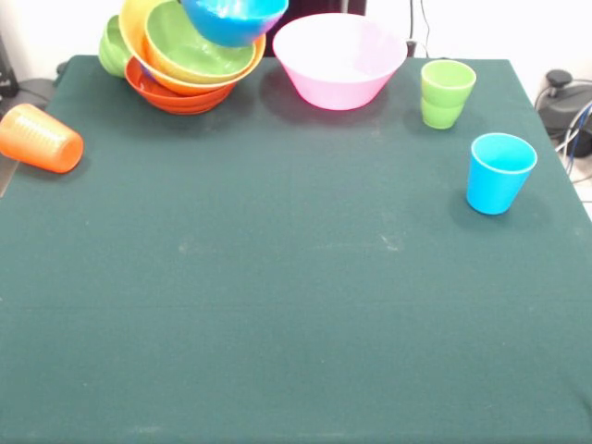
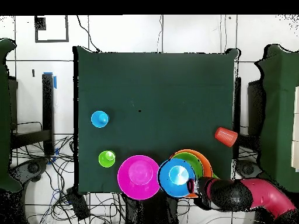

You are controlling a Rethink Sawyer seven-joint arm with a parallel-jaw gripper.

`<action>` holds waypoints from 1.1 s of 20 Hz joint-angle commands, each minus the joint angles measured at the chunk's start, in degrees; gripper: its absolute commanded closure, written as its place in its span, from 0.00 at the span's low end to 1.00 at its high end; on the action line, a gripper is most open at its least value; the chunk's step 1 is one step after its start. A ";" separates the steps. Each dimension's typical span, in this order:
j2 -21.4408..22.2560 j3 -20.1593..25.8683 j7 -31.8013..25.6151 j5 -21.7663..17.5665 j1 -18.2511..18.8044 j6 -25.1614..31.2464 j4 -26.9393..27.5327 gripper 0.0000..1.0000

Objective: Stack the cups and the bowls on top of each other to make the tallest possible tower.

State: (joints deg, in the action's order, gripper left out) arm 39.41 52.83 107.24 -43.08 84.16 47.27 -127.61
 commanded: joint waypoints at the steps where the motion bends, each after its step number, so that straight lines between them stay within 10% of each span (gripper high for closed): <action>1: -1.69 -2.62 -7.32 -3.12 -1.97 -0.36 1.80 0.00; 15: -2.26 -4.19 -3.15 -3.94 -4.61 -1.89 2.13 0.00; 22: 5.09 -10.47 17.73 -12.31 -20.55 -10.42 -0.51 0.00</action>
State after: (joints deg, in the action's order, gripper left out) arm 41.67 48.36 108.47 -47.03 76.37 45.94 -127.60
